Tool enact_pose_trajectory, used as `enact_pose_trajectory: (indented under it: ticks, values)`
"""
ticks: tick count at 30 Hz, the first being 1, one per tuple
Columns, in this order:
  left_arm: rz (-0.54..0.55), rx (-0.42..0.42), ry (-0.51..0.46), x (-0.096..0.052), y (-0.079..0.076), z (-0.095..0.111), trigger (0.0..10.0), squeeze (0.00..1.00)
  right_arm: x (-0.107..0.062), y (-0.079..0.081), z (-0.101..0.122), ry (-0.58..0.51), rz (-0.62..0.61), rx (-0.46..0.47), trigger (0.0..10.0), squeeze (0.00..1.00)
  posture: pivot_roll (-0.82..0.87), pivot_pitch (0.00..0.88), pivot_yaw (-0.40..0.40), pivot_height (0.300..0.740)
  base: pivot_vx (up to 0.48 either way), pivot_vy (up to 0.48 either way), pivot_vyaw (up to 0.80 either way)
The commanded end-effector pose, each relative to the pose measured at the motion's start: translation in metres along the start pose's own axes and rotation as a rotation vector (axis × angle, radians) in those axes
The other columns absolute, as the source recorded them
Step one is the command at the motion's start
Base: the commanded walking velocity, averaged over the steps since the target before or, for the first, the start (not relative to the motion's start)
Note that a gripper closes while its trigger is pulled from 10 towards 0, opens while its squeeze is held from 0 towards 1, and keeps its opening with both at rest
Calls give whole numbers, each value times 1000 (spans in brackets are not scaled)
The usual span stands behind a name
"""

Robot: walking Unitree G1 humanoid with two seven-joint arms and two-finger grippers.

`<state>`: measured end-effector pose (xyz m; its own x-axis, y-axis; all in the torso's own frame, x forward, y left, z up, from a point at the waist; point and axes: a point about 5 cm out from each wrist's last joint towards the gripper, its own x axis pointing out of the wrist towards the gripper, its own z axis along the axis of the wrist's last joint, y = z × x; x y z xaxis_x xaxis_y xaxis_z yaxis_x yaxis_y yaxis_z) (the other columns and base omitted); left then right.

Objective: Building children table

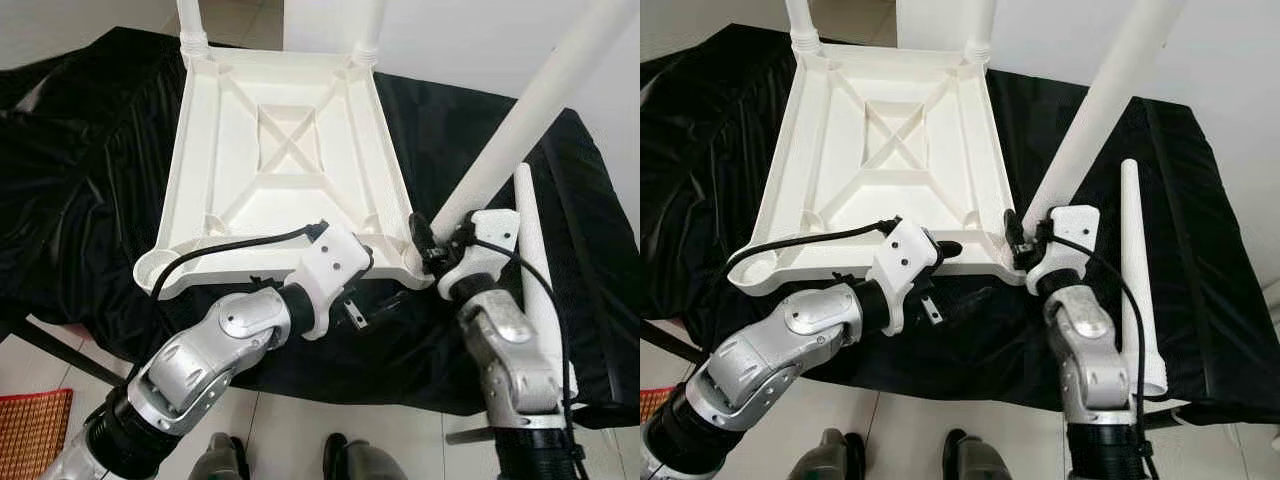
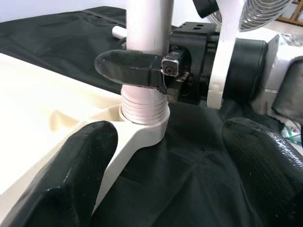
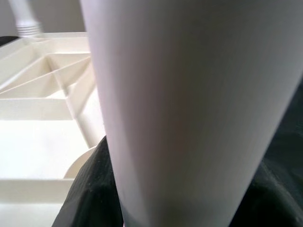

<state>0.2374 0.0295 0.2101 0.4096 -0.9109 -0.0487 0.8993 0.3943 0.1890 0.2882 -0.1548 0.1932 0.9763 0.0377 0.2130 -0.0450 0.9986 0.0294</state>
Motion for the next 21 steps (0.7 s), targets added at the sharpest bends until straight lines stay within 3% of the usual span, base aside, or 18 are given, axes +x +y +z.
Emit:
enact_pose_trajectory:
  ticks: [1, 3, 4, 10, 14, 19, 20, 21]
  values:
    - [-111, 6, -4, -2, -8, 0, 10000, 0, -4, -1, -11, 61, -92, -21, 10000, 0, 72, 160, -79, 740, 0, 0, 0]
    - [-111, 6, -4, -2, -8, 0, 10000, 0, -4, -1, -11, 61, -92, -21, 10000, 0, 72, 160, -79, 740, 0, 0, 0]
    - [-109, 8, -3, -3, -8, -1, 10000, 0, -6, 2, -13, 60, -170, -29, 10000, 0, 72, 161, -81, 740, 0, 0, 0]
    - [-103, 6, -3, -5, -6, -2, 10000, 0, -5, 9, -15, 57, -258, -47, 10000, 0, 71, 169, -86, 740, 0, 0, 0]
    - [-98, -3, -10, -9, -2, -1, 10000, 0, -5, 17, -16, 68, -262, -29, 10000, 0, 73, 173, -87, 740, 0, 0, 0]
    - [-88, 0, -7, -11, 1, -1, 10000, 0, -5, 14, -16, 61, -257, -25, 10000, 0, 69, 174, -86, 740, 0, 0, 0]
    - [-86, 0, -7, -11, 2, -1, 10000, 0, -5, 13, -15, 53, -254, -18, 10000, 82, 69, 174, -86, 740, 0, 0, 0]
    - [-85, 0, -9, -11, 3, -1, 10000, 0, -5, 12, -14, 47, -238, -8, 10000, 1000, 64, 175, -84, 740, 0, 0, 0]
